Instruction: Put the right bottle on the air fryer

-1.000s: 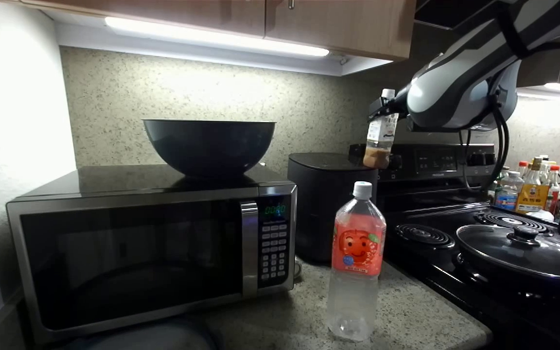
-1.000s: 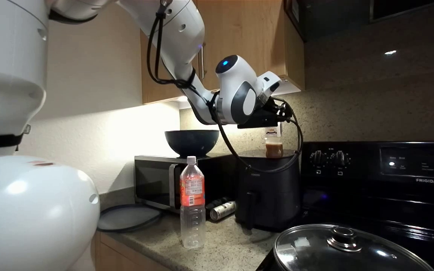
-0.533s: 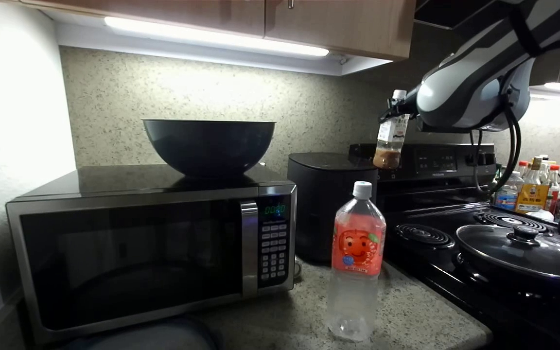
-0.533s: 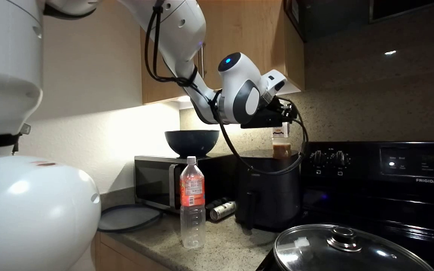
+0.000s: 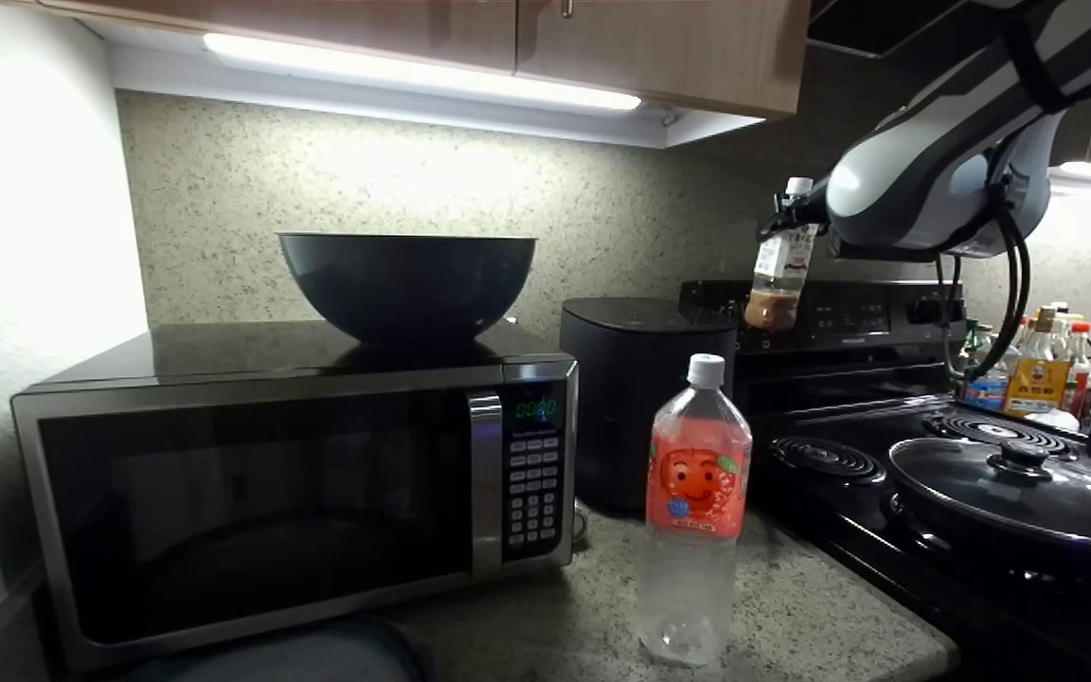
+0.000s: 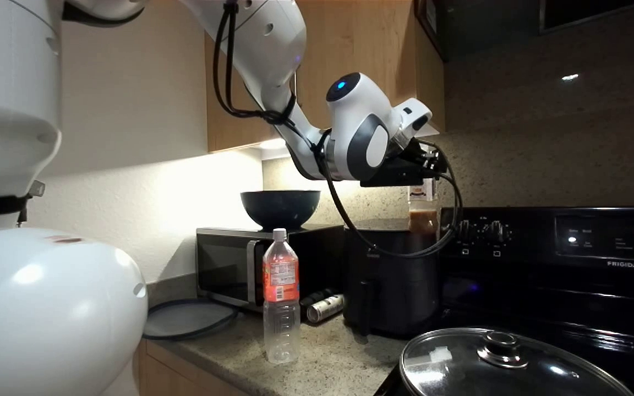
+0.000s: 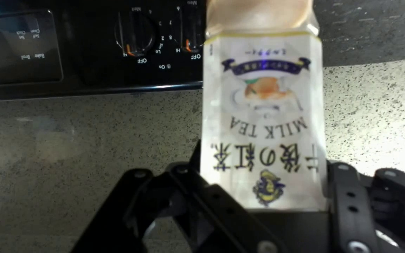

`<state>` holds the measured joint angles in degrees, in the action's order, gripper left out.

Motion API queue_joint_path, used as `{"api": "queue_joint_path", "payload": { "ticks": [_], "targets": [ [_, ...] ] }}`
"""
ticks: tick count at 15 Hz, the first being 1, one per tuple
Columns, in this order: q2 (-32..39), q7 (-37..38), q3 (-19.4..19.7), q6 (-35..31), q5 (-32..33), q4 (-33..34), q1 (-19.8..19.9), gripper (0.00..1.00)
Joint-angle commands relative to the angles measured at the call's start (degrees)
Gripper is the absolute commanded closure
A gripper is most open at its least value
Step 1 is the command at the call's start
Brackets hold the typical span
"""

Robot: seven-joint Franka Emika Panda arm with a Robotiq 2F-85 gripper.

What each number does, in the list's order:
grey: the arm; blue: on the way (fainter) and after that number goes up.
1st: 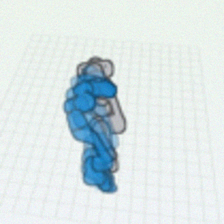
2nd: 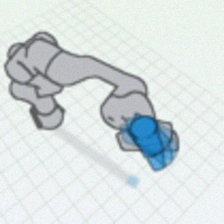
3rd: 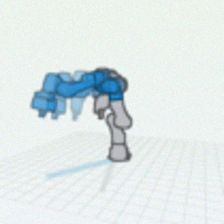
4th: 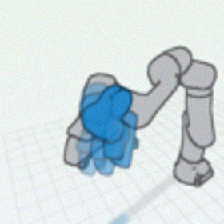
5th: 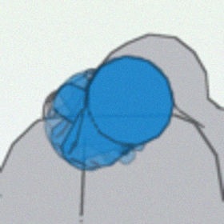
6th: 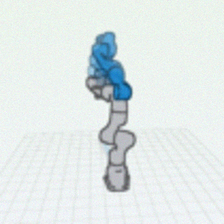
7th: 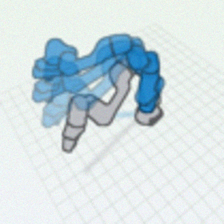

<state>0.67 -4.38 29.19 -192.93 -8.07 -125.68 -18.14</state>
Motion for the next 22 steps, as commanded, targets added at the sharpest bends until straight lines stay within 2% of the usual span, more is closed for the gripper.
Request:
{"api": "queue_joint_path", "payload": {
  "ticks": [1, 4, 5, 9, 11, 15, 19, 22],
  "targets": [
    [-3.00, -3.05, -1.20, -1.16, -0.97, -1.70, -1.90, 0.63],
    [-3.39, -3.57, -3.54, -1.64, -0.29, -1.09, -3.55, 0.63],
    [-3.36, -0.13, -12.81, -1.35, 3.66, -1.02, 4.86, 0.63],
    [-3.17, 0.64, -21.65, 0.62, 5.76, -0.22, 8.76, 0.63],
    [-1.91, 0.88, -24.44, 2.00, 6.10, 0.65, 10.21, 0.63],
    [0.01, 1.29, -27.21, 6.44, 5.89, 2.00, 12.13, 0.63],
    [1.68, 0.85, -27.29, 7.04, 6.24, 4.41, 14.18, 0.63],
    [4.45, 0.05, -26.56, 4.48, 7.15, 6.75, 15.94, 0.63]
  ]
}}
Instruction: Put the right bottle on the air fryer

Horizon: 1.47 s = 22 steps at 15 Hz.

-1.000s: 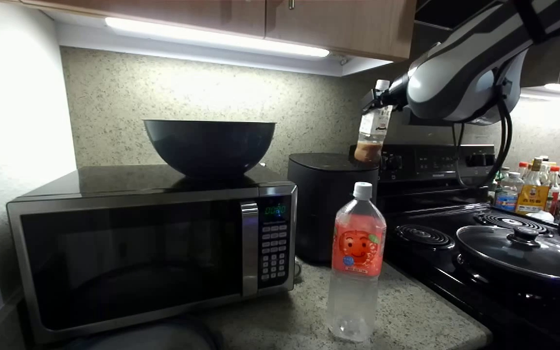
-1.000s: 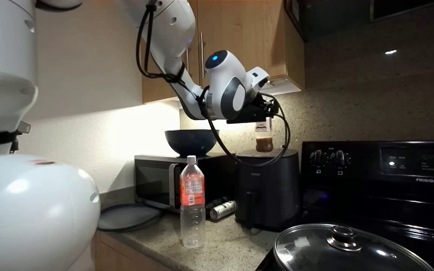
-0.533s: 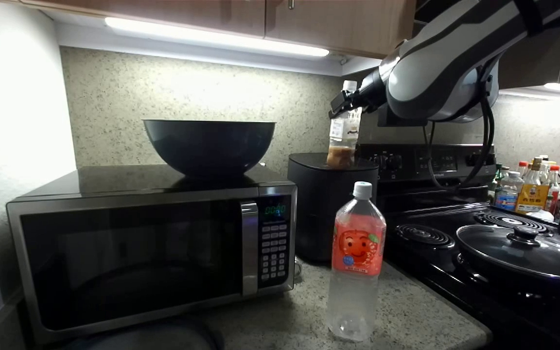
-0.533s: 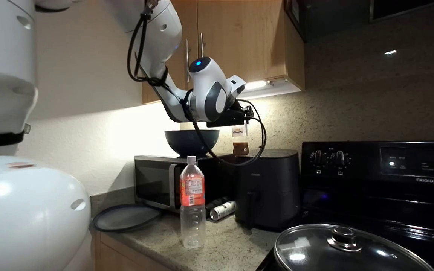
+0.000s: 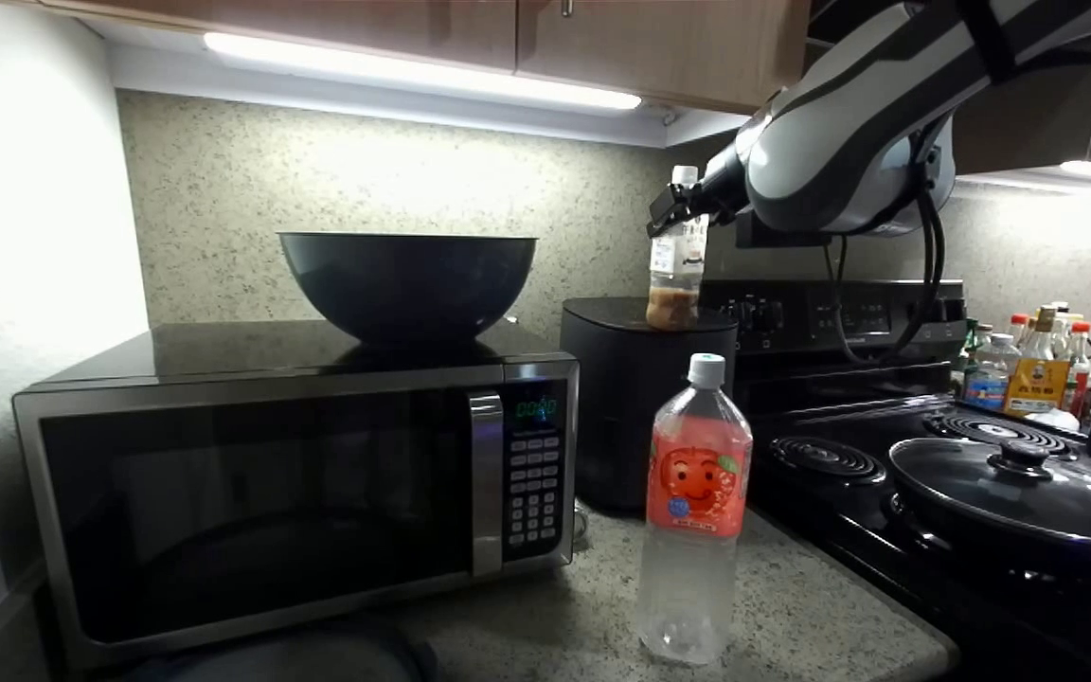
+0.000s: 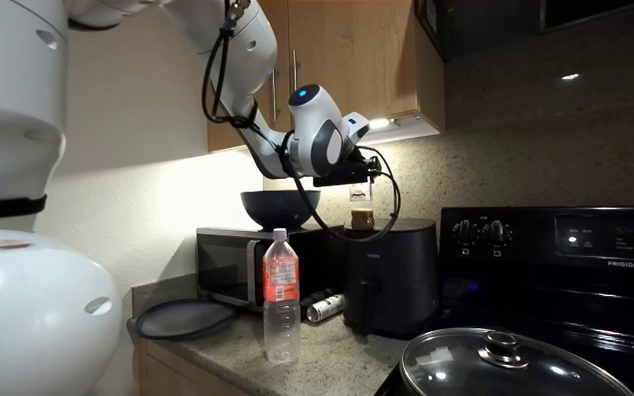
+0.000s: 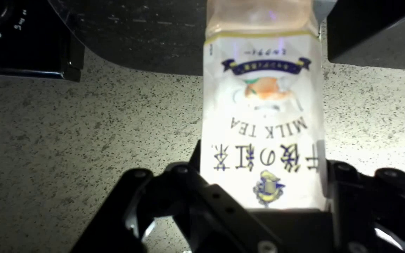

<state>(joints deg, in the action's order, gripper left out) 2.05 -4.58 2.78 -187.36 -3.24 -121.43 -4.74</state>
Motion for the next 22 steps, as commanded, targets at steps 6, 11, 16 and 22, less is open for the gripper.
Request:
{"api": "queue_joint_path", "payload": {
  "ticks": [6, 11, 16, 22],
  "targets": [
    [8.99, -0.54, 1.85, -1.14, 2.69, 8.38, 2.59, 0.63],
    [10.85, 0.05, 4.93, -0.19, 2.31, 11.21, -0.47, 0.13],
    [11.01, 0.00, 5.79, 0.57, 1.75, 10.81, -1.61, 0.08],
    [10.15, 0.95, 8.54, 2.73, 1.73, 10.13, -3.60, 0.00]
  ]
}}
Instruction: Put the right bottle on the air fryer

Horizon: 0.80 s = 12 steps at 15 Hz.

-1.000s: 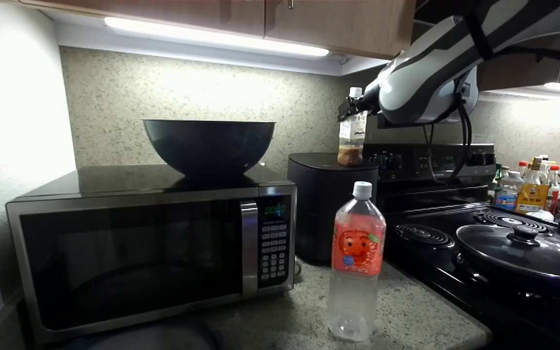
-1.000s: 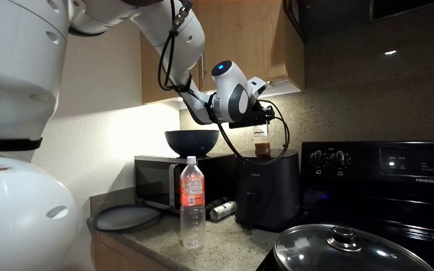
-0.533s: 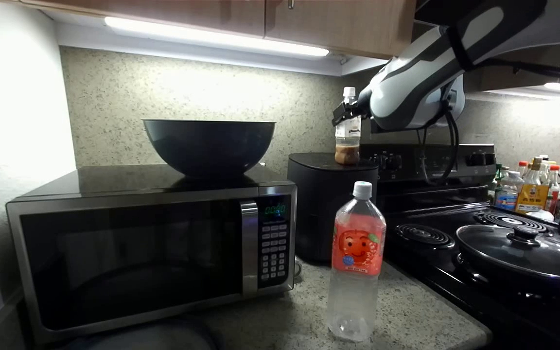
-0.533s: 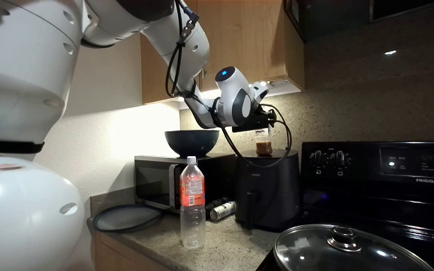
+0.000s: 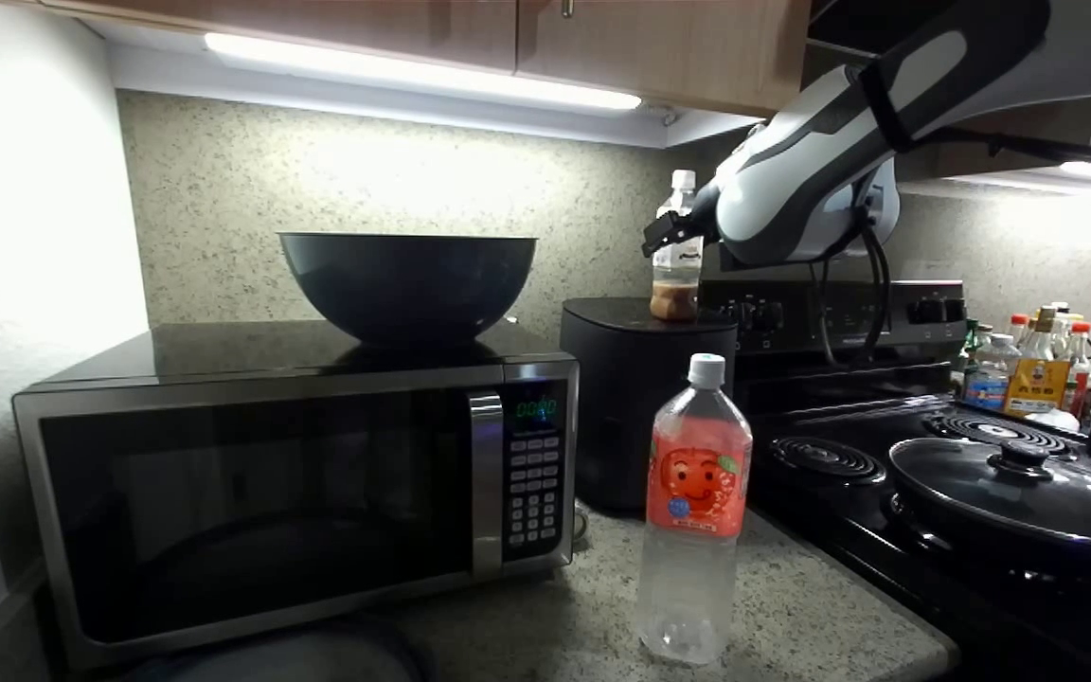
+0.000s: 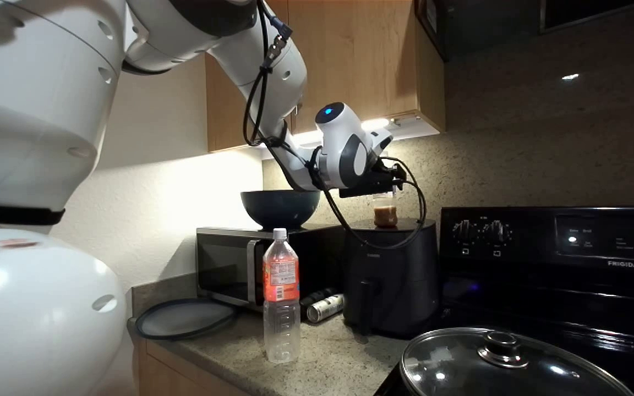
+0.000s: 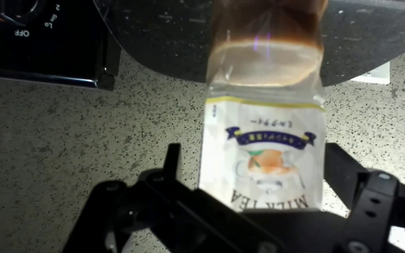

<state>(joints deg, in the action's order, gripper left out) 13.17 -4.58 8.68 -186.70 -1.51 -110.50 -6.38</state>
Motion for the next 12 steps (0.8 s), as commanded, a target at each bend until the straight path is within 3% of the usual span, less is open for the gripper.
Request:
{"api": "queue_joint_path", "payload": {
  "ticks": [1, 5, 8, 9, 12],
  "targets": [
    [-1.68, 1.74, 5.11, 3.93, 0.19, -1.46, -3.80, 0.00],
    [-2.80, 6.93, 14.46, 9.97, 3.49, -2.39, -11.31, 0.00],
    [-3.06, 10.80, 19.31, 12.64, 6.91, -2.25, -15.93, 0.00],
    [-0.79, 7.75, 16.47, 10.64, 3.83, -0.20, -13.10, 0.00],
    [-0.94, 9.18, 18.46, 11.42, 4.79, -0.29, -15.13, 0.00]
  ]
}}
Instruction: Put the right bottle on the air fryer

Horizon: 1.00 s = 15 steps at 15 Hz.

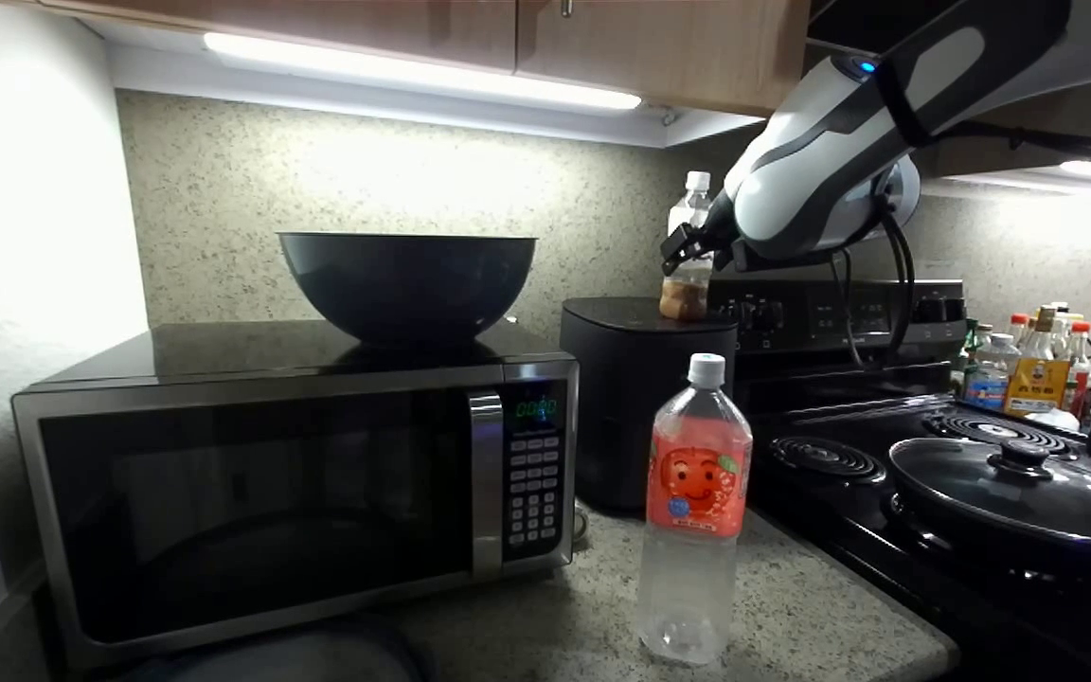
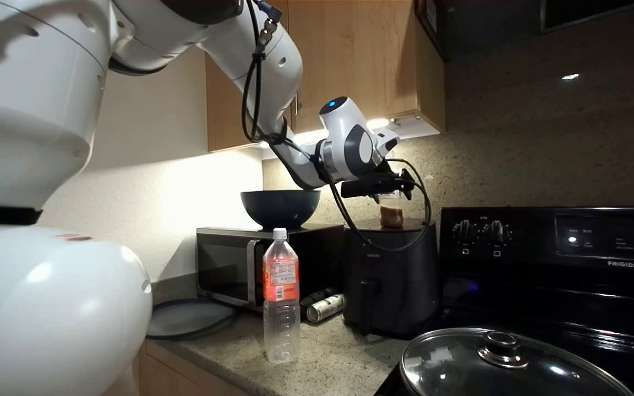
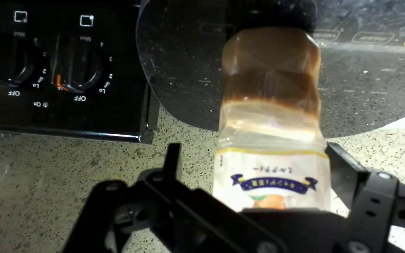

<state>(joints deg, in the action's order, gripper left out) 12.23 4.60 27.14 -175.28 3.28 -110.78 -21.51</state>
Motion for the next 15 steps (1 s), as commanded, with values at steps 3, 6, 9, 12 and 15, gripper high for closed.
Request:
{"api": "queue_joint_path", "payload": {
  "ticks": [3, 6, 9, 12, 15],
  "targets": [
    [-2.61, 2.76, 1.61, 7.87, 1.05, -1.09, -1.68, 0.00],
    [-5.41, 7.14, 3.64, 16.93, 3.74, -1.97, -3.60, 0.00],
    [-9.01, 11.17, 4.48, 23.35, 7.03, -2.69, -4.89, 0.00],
    [-13.59, 16.14, -5.52, 27.34, 12.69, -3.85, 4.17, 0.00],
    [-19.50, 21.47, -12.61, 29.60, 17.55, -7.29, 10.90, 0.00]
  ]
}}
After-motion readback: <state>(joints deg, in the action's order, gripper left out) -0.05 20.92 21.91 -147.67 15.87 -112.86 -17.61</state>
